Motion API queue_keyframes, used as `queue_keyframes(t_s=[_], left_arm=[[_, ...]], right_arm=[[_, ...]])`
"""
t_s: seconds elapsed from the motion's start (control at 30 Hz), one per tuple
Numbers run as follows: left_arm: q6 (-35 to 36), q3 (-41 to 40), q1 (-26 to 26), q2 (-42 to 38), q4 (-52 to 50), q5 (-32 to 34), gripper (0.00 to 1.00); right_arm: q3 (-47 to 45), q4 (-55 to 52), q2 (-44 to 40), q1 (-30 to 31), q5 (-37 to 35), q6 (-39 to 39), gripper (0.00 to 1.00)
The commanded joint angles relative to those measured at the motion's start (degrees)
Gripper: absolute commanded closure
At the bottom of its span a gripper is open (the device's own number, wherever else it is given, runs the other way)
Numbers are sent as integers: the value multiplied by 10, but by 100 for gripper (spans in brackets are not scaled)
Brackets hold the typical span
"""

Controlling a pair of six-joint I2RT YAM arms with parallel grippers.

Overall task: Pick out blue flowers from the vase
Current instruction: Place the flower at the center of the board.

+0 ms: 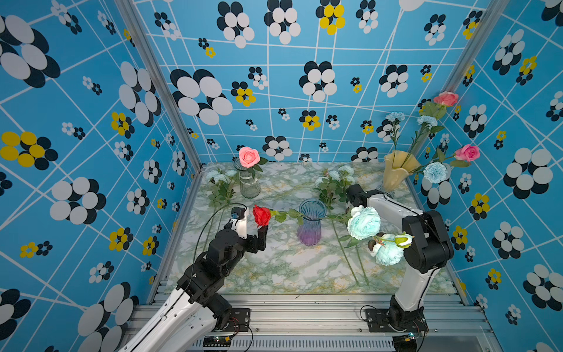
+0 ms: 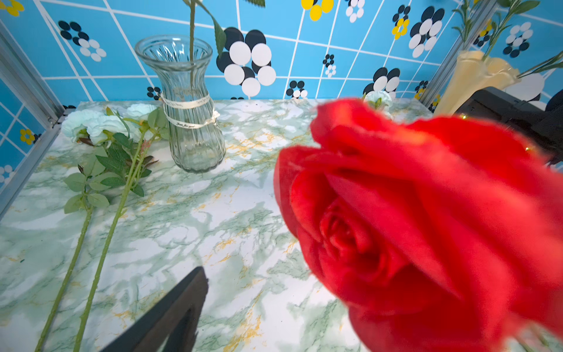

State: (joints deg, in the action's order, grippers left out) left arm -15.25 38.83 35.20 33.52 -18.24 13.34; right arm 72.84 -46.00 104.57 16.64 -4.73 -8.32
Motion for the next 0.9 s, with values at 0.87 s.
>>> queue_keyframes(t_s=[0.87], left_arm=[[149, 271, -1, 65, -196, 17, 5]], right_arm=[[-288, 413, -307, 0, -19, -140, 33]])
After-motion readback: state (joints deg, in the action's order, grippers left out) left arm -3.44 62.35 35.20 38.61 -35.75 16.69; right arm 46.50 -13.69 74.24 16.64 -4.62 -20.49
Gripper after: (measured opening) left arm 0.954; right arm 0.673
